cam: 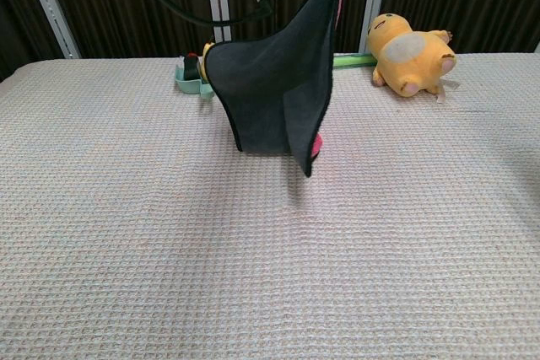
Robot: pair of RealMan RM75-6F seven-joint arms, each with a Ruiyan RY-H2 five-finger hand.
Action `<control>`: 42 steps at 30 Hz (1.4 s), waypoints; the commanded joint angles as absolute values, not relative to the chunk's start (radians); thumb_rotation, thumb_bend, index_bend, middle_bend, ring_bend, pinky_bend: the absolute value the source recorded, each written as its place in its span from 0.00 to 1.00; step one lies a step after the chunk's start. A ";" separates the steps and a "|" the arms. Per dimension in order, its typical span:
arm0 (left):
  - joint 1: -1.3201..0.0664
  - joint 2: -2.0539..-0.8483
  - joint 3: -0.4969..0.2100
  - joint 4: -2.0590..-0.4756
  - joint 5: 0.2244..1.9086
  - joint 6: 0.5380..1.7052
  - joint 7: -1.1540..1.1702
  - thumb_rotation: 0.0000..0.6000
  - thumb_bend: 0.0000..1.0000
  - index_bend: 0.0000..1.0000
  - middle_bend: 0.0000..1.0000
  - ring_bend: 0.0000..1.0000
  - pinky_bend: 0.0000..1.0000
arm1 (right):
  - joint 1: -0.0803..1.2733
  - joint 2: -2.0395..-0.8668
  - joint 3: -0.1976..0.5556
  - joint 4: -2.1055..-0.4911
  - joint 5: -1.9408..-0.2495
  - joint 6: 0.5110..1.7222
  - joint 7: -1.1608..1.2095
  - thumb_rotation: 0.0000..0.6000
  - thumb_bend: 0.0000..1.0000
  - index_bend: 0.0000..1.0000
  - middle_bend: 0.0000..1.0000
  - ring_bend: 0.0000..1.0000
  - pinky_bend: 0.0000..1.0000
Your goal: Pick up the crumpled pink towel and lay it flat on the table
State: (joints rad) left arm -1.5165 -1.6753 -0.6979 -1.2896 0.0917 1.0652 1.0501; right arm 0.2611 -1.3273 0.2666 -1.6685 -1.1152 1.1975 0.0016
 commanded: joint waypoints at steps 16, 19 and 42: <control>-1.684 -1.731 -0.673 -1.141 0.072 1.170 1.173 1.00 0.51 0.72 0.14 0.00 0.02 | 0.349 -1.305 0.357 -1.824 -1.015 1.137 0.014 1.00 0.38 0.24 0.00 0.00 0.00; -1.687 -1.737 -0.669 -1.129 0.075 1.169 1.172 1.00 0.51 0.72 0.15 0.00 0.02 | 0.363 -1.291 0.360 -1.874 -0.983 1.118 -0.002 1.00 0.38 0.24 0.00 0.00 0.00; -1.666 -1.751 -0.643 -1.121 0.101 1.160 1.156 1.00 0.51 0.72 0.15 0.00 0.02 | 0.460 -1.387 0.304 -1.975 -0.823 1.085 -0.097 1.00 0.38 0.20 0.00 0.00 0.00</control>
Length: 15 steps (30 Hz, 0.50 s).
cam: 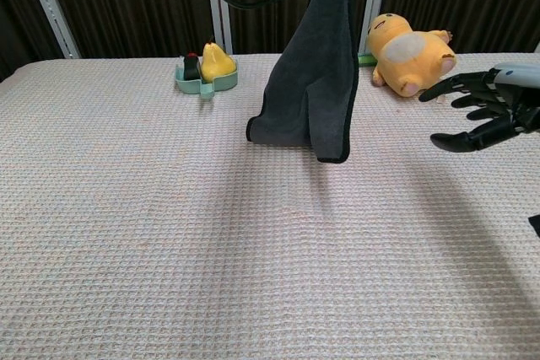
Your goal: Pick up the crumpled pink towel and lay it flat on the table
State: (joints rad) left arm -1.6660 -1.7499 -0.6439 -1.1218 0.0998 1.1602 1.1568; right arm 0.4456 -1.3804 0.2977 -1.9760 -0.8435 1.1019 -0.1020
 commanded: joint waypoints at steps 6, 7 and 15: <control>-1.666 -1.753 -0.643 -1.116 0.107 1.161 1.156 1.00 0.51 0.72 0.14 0.00 0.02 | 0.489 -1.409 0.313 -1.969 -0.791 1.092 -0.112 1.00 0.38 0.13 0.00 0.00 0.00; -1.667 -1.754 -0.644 -1.115 0.107 1.161 1.155 1.00 0.51 0.72 0.14 0.00 0.02 | 0.493 -1.413 0.312 -1.971 -0.788 1.094 -0.115 1.00 0.38 0.09 0.00 0.00 0.00; -1.671 -1.761 -0.647 -1.114 0.110 1.166 1.157 1.00 0.51 0.72 0.14 0.00 0.02 | 0.526 -1.454 0.311 -1.970 -0.750 1.107 -0.140 1.00 0.38 0.00 0.00 0.00 0.00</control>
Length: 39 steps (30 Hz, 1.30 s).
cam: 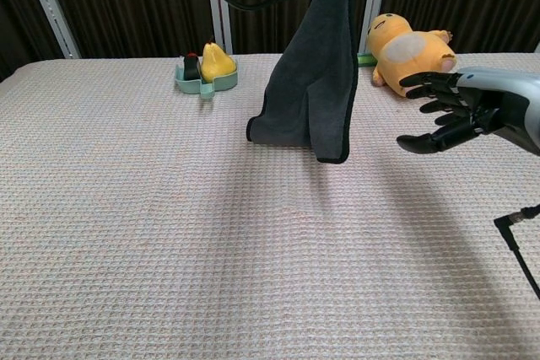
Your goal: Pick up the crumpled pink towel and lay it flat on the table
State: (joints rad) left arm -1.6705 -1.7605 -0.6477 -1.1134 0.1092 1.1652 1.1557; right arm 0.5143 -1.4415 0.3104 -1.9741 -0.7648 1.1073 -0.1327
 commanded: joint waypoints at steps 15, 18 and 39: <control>-1.669 -1.773 -0.643 -1.100 0.124 1.161 1.152 1.00 0.51 0.72 0.14 0.00 0.02 | 0.627 -1.555 0.348 -1.962 -0.636 1.127 -0.207 1.00 0.38 0.03 0.00 0.00 0.00; -1.667 -1.773 -0.643 -1.101 0.127 1.161 1.151 1.00 0.51 0.72 0.14 0.00 0.02 | 0.653 -1.579 0.367 -1.946 -0.597 1.131 -0.217 1.00 0.38 0.03 0.00 0.00 0.00; -1.657 -1.780 -0.641 -1.118 0.146 1.160 1.138 1.00 0.51 0.73 0.14 0.00 0.02 | 0.782 -1.711 0.432 -1.789 -0.448 1.188 -0.311 1.00 0.38 0.00 0.00 0.00 0.00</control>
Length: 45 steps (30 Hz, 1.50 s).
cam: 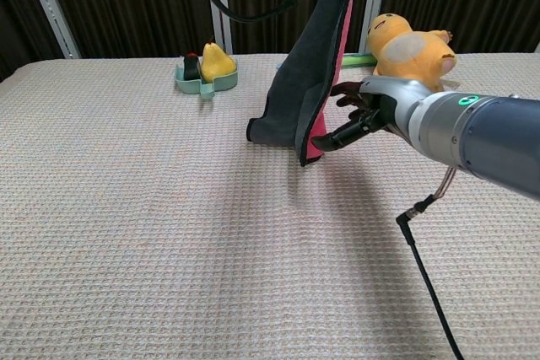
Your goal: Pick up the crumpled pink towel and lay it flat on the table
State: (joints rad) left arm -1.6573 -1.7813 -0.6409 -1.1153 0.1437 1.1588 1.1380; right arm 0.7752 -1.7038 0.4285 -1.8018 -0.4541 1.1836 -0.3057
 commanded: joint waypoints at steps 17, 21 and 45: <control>-1.665 -1.746 -0.631 -1.069 0.084 1.172 1.264 1.00 0.58 0.82 0.19 0.00 0.02 | 0.756 -1.666 0.452 -1.781 -0.461 1.175 -0.273 1.00 0.38 0.00 0.00 0.00 0.00; -1.677 -1.733 -0.639 -1.054 0.057 1.190 1.319 1.00 0.62 0.86 0.21 0.00 0.03 | 0.755 -1.659 0.458 -1.765 -0.452 1.158 -0.262 1.00 0.38 0.00 0.00 0.00 0.00; -1.824 -1.817 -0.736 -0.817 -0.009 1.150 1.425 1.00 0.69 0.89 0.25 0.00 0.03 | 0.746 -1.561 0.494 -1.803 -0.435 1.118 -0.228 1.00 0.38 0.00 0.00 0.00 0.00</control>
